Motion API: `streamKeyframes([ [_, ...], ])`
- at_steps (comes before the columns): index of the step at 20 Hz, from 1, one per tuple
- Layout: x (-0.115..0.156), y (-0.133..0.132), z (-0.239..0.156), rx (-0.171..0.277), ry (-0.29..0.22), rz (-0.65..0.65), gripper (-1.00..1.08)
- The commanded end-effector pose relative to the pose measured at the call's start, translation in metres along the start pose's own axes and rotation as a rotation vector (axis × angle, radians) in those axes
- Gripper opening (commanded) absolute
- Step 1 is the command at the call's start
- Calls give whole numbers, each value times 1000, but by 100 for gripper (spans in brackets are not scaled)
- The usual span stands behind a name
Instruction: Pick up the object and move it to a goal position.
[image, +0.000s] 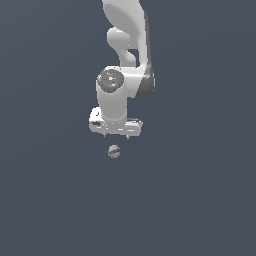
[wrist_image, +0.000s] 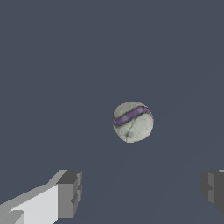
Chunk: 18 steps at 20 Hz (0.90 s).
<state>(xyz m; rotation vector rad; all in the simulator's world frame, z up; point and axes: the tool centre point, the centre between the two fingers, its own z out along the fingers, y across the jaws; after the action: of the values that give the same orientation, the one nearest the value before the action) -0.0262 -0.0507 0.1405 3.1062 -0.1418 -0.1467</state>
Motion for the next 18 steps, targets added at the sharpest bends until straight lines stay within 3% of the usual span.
streamKeyframes([
  [1,0,0,0,0,0,0,100],
  [11,8,2,-27,-7,37,-34,100],
  [18,9,3,-22,-5,38,-45,100],
])
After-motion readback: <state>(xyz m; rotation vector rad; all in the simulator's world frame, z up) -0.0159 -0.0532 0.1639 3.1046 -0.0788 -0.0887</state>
